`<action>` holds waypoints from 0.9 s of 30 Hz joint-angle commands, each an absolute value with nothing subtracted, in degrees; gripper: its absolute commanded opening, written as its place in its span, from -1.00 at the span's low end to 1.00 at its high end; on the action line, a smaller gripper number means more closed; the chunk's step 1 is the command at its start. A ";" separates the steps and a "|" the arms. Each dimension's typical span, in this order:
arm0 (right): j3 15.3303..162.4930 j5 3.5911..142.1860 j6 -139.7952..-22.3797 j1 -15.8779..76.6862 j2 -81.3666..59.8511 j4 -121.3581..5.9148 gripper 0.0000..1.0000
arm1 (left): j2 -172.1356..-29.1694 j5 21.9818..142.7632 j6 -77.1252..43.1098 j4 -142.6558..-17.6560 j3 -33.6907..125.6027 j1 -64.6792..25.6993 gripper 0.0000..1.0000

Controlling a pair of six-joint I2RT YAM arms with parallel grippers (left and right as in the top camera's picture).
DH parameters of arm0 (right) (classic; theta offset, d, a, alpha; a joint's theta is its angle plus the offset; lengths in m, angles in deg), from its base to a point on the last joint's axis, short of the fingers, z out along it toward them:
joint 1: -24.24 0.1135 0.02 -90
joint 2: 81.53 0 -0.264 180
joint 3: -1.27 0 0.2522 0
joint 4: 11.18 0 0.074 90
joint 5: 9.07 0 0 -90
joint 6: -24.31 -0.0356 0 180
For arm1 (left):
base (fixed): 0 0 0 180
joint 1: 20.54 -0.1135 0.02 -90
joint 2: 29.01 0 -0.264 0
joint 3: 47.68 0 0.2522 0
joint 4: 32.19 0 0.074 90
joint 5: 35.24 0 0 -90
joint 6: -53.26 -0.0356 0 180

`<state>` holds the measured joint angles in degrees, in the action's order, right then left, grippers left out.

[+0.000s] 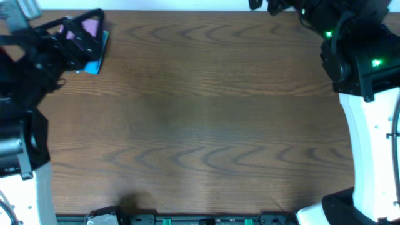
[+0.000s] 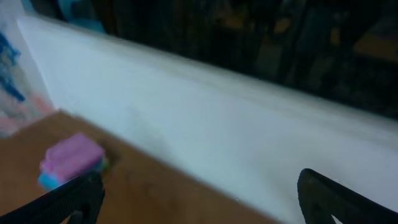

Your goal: Fold the cloth

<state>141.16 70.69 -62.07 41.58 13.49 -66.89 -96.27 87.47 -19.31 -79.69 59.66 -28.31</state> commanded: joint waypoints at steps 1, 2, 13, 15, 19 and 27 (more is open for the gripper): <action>135.26 71.06 -60.39 41.78 8.55 -67.57 0.99 | -91.88 76.65 -30.90 -82.16 59.81 -22.52 0.91; 132.42 71.06 -59.14 41.78 6.17 -67.13 0.98 | -90.48 73.70 -31.88 -82.90 59.79 -20.77 0.91; 80.42 74.93 -51.25 40.53 -41.13 -46.00 0.99 | -60.16 63.12 -31.77 -68.23 32.21 -14.67 0.91; 75.72 74.95 -51.27 40.56 -46.88 -46.02 0.98 | -54.79 63.12 -31.55 -66.13 26.59 -14.67 0.91; 72.51 74.60 -51.32 40.56 -51.23 -46.39 0.98 | -49.89 63.12 -31.55 -63.18 21.26 -14.67 0.91; 72.51 72.77 -51.47 40.56 -51.23 -50.26 0.98 | -50.00 63.31 -31.60 -61.44 20.93 -14.67 0.91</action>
